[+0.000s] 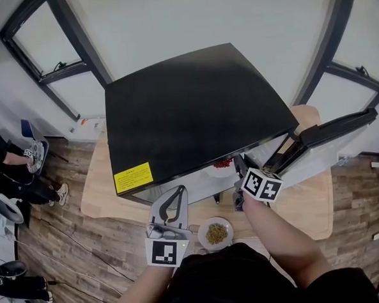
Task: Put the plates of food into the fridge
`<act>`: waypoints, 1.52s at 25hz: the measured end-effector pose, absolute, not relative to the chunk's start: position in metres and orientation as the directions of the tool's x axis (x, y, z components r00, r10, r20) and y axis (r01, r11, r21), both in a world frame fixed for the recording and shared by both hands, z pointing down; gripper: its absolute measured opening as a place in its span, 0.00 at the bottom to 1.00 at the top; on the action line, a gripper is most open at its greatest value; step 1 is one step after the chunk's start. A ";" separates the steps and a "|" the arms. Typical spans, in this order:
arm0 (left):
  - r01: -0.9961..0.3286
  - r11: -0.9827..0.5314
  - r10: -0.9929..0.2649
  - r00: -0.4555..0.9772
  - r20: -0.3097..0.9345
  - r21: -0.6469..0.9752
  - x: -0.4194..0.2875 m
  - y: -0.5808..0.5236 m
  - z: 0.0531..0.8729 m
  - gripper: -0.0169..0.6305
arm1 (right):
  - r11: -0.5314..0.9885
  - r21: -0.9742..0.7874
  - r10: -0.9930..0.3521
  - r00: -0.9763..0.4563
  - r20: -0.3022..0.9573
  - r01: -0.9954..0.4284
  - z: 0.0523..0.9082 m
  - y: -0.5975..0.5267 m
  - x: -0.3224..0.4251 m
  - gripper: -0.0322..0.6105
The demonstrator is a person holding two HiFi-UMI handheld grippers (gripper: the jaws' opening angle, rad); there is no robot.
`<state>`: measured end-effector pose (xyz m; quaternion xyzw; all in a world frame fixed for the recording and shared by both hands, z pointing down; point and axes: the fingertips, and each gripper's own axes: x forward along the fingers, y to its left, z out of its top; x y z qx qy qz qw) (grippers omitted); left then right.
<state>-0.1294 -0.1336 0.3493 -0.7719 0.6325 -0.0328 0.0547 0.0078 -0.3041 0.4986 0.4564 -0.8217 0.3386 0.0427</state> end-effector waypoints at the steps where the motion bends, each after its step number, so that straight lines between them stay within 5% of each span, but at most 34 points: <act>1: -0.973 -0.188 -0.981 0.192 -0.022 -0.131 -0.132 -0.131 0.348 0.03 | 0.360 -0.489 -0.724 -0.569 0.391 -0.794 0.500 -0.304 0.007 0.18; 16: -0.977 -0.123 -0.992 0.125 -0.001 -0.172 -0.148 -0.103 0.352 0.03 | 0.401 -0.291 -0.797 -0.487 0.357 -0.869 0.481 -0.276 0.032 0.21; 26: -0.981 -0.166 -0.985 0.170 -0.026 -0.100 -0.140 -0.079 0.362 0.03 | 0.575 -0.366 -0.705 -0.670 0.231 -0.731 0.470 -0.203 0.028 0.21; 38: -0.909 -0.325 -0.941 0.338 -0.005 -0.262 -0.117 -0.037 0.392 0.03 | 0.451 -0.558 -0.689 -0.669 0.279 -0.697 0.521 -0.100 0.068 0.20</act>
